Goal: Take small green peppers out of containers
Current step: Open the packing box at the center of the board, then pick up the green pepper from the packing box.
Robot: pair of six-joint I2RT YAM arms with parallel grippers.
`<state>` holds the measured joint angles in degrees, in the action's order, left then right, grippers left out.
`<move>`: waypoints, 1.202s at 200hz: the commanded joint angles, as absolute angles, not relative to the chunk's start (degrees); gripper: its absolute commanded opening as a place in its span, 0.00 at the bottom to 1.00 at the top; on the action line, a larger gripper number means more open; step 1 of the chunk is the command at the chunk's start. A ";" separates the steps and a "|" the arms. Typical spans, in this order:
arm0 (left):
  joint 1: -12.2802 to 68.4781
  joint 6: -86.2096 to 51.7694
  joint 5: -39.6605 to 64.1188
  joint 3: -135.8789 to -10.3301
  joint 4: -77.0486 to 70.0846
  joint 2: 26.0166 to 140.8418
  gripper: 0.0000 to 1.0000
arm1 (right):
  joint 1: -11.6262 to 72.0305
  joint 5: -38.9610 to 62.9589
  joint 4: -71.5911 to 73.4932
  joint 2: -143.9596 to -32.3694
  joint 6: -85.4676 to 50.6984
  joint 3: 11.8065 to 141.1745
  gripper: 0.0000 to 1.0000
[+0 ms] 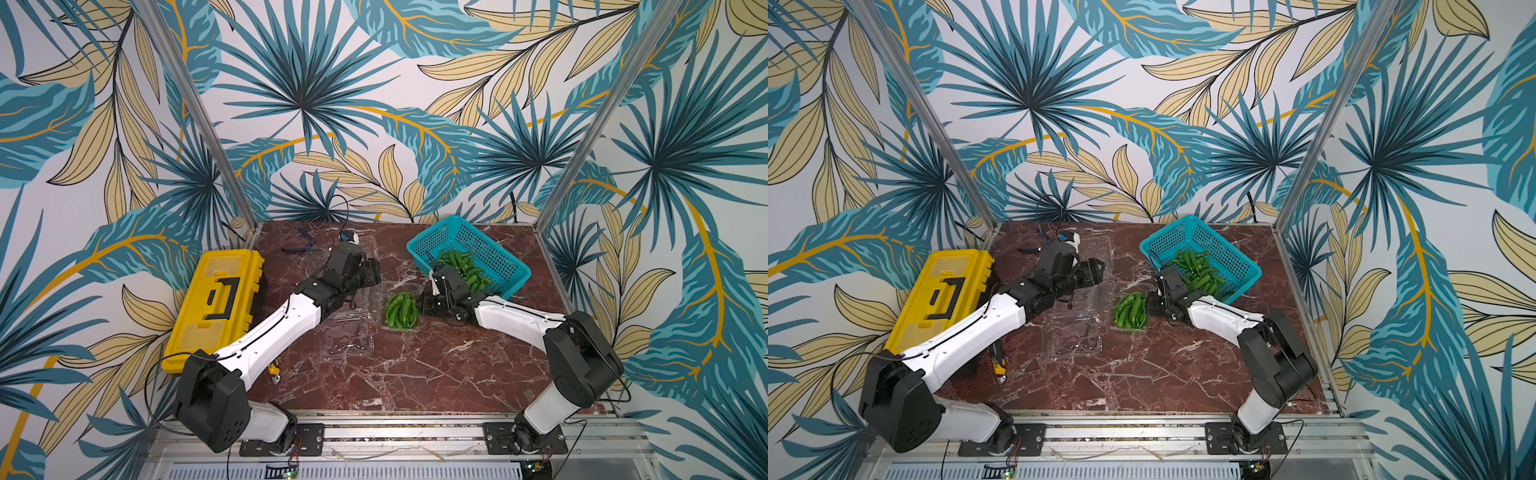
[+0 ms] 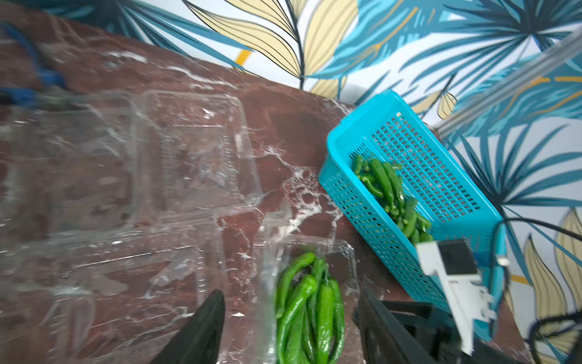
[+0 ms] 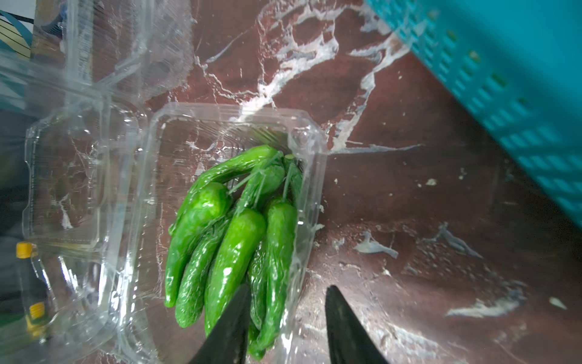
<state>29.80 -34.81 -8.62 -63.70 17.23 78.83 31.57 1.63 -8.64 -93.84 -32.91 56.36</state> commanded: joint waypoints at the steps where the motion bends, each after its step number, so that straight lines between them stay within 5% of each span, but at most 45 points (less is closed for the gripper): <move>1: 29.41 -35.24 -19.41 -60.86 16.08 75.77 0.69 | 33.95 -6.38 -11.66 -91.52 -30.37 58.39 0.42; 65: 29.26 -34.39 -9.79 -63.38 16.08 83.40 0.71 | 36.22 4.31 -12.15 -99.50 -27.68 64.68 0.41; 147: 29.53 -35.95 -1.50 -67.10 16.08 92.04 0.67 | 36.32 5.12 -20.89 -107.24 -26.45 69.75 0.33; 240: 31.61 -33.83 -1.14 -68.56 16.08 93.98 0.67 | 36.30 2.30 -13.64 -100.76 -27.41 63.64 0.11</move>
<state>30.50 -35.59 -0.82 -64.93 16.16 92.99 36.05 4.43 -16.56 -105.80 -26.96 66.89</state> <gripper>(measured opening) 0.673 0.165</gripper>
